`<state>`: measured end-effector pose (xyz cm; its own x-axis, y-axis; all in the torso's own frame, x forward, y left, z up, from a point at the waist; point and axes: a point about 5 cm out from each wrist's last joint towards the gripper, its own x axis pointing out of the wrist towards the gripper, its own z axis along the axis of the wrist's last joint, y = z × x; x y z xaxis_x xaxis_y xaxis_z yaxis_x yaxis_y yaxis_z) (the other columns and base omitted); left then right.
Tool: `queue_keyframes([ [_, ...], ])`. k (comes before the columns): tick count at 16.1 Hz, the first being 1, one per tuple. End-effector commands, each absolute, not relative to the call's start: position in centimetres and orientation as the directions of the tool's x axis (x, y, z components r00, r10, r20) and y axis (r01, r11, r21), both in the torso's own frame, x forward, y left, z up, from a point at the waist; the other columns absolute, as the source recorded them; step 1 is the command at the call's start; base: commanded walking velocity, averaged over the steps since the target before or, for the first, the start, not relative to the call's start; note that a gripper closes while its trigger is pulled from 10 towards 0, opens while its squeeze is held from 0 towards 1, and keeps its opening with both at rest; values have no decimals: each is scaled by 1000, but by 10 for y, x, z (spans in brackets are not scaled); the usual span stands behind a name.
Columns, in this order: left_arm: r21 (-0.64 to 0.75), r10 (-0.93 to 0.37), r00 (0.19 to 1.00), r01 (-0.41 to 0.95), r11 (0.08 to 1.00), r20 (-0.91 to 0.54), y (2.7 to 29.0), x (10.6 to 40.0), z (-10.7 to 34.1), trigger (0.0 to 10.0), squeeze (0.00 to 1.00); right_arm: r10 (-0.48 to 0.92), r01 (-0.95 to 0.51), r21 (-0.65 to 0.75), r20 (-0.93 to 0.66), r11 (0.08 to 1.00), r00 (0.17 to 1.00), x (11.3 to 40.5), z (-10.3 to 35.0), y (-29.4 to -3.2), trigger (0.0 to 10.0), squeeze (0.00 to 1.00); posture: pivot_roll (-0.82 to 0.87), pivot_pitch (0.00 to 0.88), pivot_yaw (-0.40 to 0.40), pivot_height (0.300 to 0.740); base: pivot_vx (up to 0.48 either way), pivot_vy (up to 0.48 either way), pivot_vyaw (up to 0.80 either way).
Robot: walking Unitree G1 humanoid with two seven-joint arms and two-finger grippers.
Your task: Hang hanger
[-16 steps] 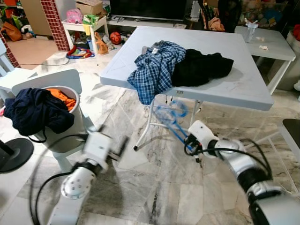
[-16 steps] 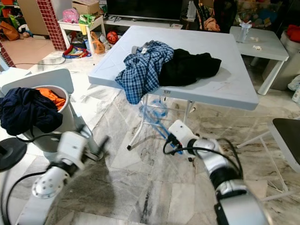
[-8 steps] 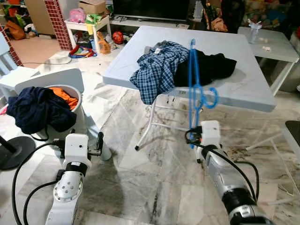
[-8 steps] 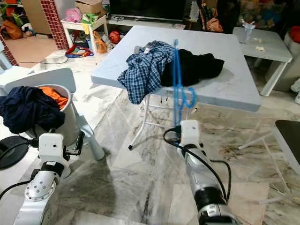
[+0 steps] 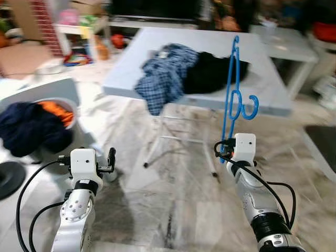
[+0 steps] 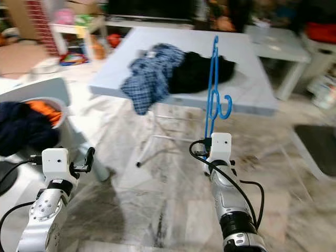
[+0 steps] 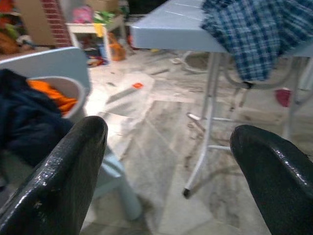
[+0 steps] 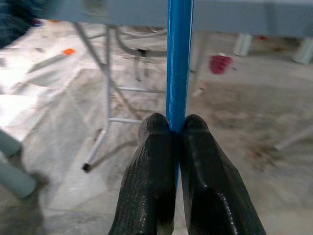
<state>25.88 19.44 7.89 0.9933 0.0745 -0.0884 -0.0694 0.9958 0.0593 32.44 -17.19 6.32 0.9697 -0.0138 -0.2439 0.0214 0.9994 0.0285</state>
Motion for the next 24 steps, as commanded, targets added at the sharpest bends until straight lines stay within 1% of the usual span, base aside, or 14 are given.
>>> queue_keyframes([
  [1, 52, 86, 991, -82, 995, -103, 197, 260, 77, 10000, 0, -23, 31, 32, -226, 999, 974, 325, 68, -174, 10000, 0, -48, 0, -41, 740, 0, 259, -800],
  [9, 29, 76, 990, -73, 997, -119, 197, 264, 77, 10000, 0, -34, 42, 29, -224, 999, 974, 325, 71, -174, 10000, 0, -52, 0, -37, 740, 0, 309, -800],
  [13, 18, 76, 989, -75, 997, -126, 198, 267, 78, 10000, 0, -45, 54, 35, -218, 998, 975, 326, 72, -174, 10000, 0, -54, 0, -34, 740, 0, 463, -800],
  [23, -3, 21, 989, -22, 1000, -148, 194, 272, 77, 10000, 0, -64, 73, 35, -217, 997, 974, 327, 73, -175, 10000, 0, -56, 0, -27, 740, 0, 480, -800],
  [24, 9, -1, 992, 2, 1000, -123, 193, 272, 79, 10000, 0, -71, 81, 35, -219, 996, 973, 326, 73, -176, 10000, 0, -57, 0, -24, 740, 0, 0, -563],
])
